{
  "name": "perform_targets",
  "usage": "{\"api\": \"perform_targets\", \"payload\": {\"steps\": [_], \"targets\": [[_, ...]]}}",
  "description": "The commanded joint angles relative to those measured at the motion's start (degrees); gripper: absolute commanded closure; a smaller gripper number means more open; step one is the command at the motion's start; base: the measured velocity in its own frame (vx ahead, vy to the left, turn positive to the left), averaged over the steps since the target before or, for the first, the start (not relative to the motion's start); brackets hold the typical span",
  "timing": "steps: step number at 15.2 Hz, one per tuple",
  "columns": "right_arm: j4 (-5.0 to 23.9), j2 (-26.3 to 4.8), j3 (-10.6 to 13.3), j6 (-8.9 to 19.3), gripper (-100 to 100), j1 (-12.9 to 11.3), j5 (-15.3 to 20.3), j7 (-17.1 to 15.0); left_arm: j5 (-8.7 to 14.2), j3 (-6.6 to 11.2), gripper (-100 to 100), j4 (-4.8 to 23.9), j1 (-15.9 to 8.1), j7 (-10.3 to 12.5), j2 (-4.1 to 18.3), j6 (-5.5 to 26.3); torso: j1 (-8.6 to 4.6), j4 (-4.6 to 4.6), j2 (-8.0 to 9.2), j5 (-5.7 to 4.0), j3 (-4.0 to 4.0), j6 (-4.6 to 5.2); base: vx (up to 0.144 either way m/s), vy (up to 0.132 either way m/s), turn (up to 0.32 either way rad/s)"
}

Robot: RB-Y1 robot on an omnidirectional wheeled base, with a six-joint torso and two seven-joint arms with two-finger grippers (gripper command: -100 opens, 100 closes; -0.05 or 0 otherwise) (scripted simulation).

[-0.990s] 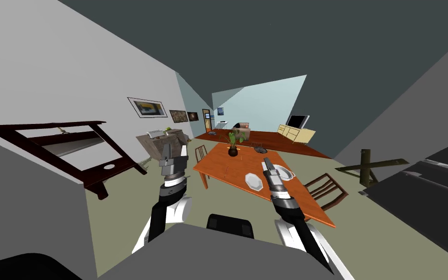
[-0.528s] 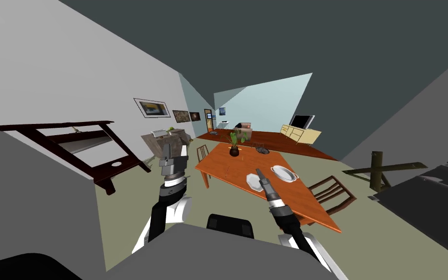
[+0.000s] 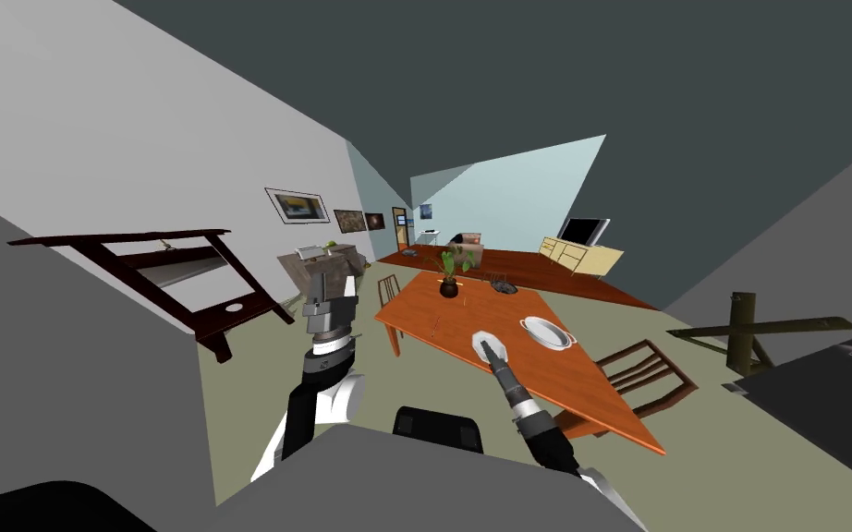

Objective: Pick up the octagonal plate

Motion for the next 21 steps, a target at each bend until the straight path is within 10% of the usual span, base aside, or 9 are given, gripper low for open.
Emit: {"api": "perform_targets", "payload": {"steps": [1,21], "targets": [[2.86,-0.78,1.04,0.43,-100,-0.06,0.82,0.87,0.00,0.00,0,0.00,0.00,0.00,0.00,0.00,0.00,0.00,0.00,0.00,0.00,0.00,0.000,0.023,0.080],[28.42,-12.54,9.82,2.34,-100,1.26,8.44,8.48,0.00,0.00,0,0.00,0.00,0.00,0.00,0.00,0.20,-0.01,-0.08,0.04,-0.04,-0.01,0.009,0.040,0.076]]}}
